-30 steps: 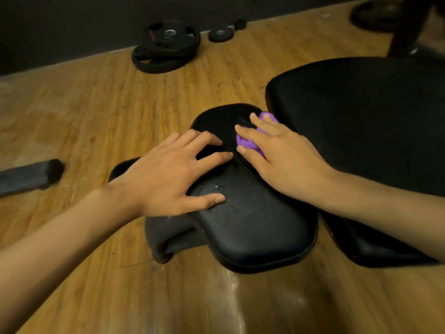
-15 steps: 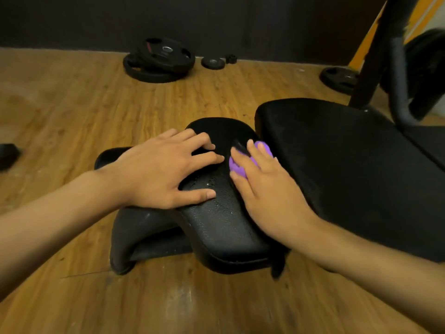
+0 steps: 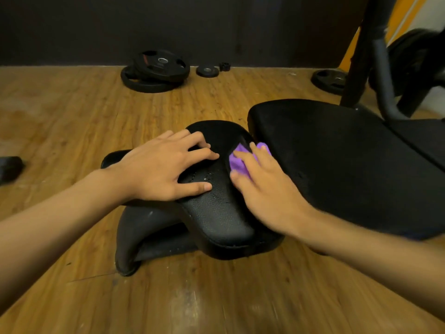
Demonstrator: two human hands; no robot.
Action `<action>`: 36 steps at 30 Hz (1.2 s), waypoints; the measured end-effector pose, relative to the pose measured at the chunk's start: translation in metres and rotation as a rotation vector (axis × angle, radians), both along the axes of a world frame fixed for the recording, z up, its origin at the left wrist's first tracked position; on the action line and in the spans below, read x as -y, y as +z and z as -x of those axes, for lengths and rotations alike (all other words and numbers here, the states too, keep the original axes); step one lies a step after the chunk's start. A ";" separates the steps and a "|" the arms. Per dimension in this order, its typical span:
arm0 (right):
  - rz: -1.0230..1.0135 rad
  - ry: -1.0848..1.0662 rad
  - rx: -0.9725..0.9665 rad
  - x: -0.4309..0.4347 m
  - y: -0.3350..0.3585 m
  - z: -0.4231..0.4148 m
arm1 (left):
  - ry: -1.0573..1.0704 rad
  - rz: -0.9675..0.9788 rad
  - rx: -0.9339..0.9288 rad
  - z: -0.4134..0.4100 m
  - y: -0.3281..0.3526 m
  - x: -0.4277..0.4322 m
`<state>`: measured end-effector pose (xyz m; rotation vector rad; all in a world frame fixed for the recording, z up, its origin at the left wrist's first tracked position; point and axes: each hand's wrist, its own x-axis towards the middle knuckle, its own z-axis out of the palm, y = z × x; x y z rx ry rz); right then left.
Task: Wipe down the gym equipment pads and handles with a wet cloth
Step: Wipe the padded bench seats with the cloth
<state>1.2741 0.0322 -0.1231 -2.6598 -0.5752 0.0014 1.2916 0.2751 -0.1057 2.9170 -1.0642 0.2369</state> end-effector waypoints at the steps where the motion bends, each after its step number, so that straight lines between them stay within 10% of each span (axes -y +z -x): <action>1: 0.056 0.020 0.032 0.006 0.001 0.021 | 0.004 0.000 0.000 0.000 0.000 0.000; 36: 0.043 0.046 -0.002 -0.005 -0.001 -0.050 | 0.022 0.001 0.004 -0.005 0.000 0.004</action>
